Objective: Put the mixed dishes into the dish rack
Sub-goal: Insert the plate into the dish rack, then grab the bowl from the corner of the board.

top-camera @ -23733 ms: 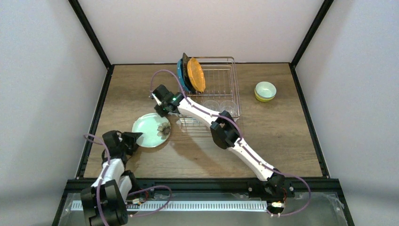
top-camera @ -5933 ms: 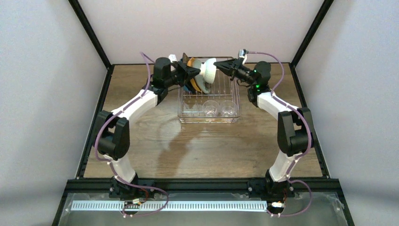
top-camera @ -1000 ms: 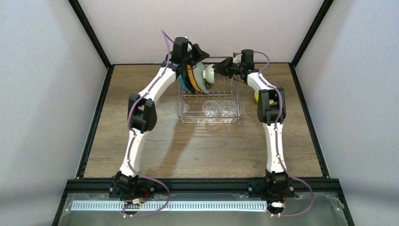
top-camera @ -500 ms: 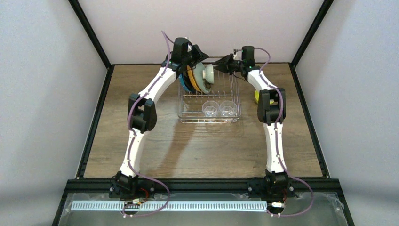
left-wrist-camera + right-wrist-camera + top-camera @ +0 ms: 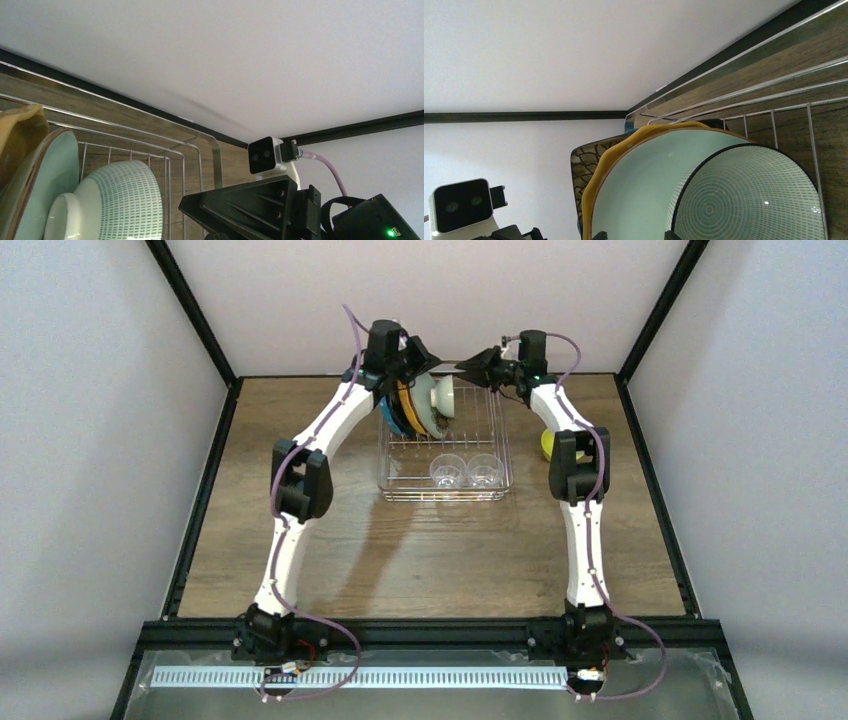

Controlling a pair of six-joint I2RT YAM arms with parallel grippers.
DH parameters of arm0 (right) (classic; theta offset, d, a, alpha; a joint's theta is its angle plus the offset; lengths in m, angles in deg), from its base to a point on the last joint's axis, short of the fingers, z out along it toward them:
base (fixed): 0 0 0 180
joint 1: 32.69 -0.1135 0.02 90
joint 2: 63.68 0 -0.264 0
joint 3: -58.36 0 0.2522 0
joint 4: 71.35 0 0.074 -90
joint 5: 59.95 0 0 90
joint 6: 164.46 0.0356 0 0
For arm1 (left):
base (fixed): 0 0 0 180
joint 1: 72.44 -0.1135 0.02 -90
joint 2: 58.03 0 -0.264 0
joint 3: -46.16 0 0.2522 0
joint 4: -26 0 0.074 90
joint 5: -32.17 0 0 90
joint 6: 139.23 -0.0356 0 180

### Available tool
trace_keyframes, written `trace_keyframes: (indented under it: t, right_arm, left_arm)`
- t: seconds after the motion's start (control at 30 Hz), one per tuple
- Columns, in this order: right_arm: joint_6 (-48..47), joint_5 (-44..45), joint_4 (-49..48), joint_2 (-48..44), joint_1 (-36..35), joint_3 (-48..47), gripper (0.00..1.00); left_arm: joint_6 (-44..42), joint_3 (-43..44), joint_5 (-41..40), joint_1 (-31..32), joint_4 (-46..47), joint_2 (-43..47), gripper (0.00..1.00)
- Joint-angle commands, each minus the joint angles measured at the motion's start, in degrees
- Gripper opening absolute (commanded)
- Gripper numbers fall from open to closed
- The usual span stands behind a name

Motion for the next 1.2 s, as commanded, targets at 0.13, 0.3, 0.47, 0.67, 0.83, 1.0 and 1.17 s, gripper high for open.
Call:
trace_keyframes:
  t: [0.13, 0.3, 0.47, 0.67, 0.83, 1.0, 1.17]
  right_arm:
    - [-4.1, 0.5, 4.9, -3.8, 0.6, -1.6, 0.66]
    - [-9.9, 2.0, 10.6, -8.1, 1.7, -2.1, 0.65]
    - [-18.8, 7.1, 19.8, -13.6, 2.7, -2.0, 0.65]
    - [-28.5, 17.3, 30.6, -21.5, 3.1, 2.2, 0.65]
    - [-34.1, 26.8, 36.5, -29.5, 3.2, 9.5, 0.65]
    - [-36.4, 36.3, 39.2, -37.3, 3.4, 19.9, 0.65]
    - [-35.8, 43.1, 40.3, -43.7, 3.4, 30.3, 0.65]
  left_arm:
    - [-2.5, 1.5, -1.4, 0.1, -3.1, 4.9, 0.03]
    - [-4.7, 1.2, -2.2, 0.1, -5.4, 7.4, 0.03]
    - [-7.3, -2.9, -2.9, 0.2, -5.7, 12.5, 0.07]
    - [-9.5, -12.7, -2.6, 1.0, -3.3, 20.0, 0.47]
    - [-10.4, -19.0, -1.7, 2.2, -1.4, 24.5, 0.74]
    - [-11.0, -25.3, -0.9, 3.3, 0.4, 29.3, 0.88]
    - [-11.1, -33.2, -0.8, 4.3, 3.7, 34.6, 0.92]
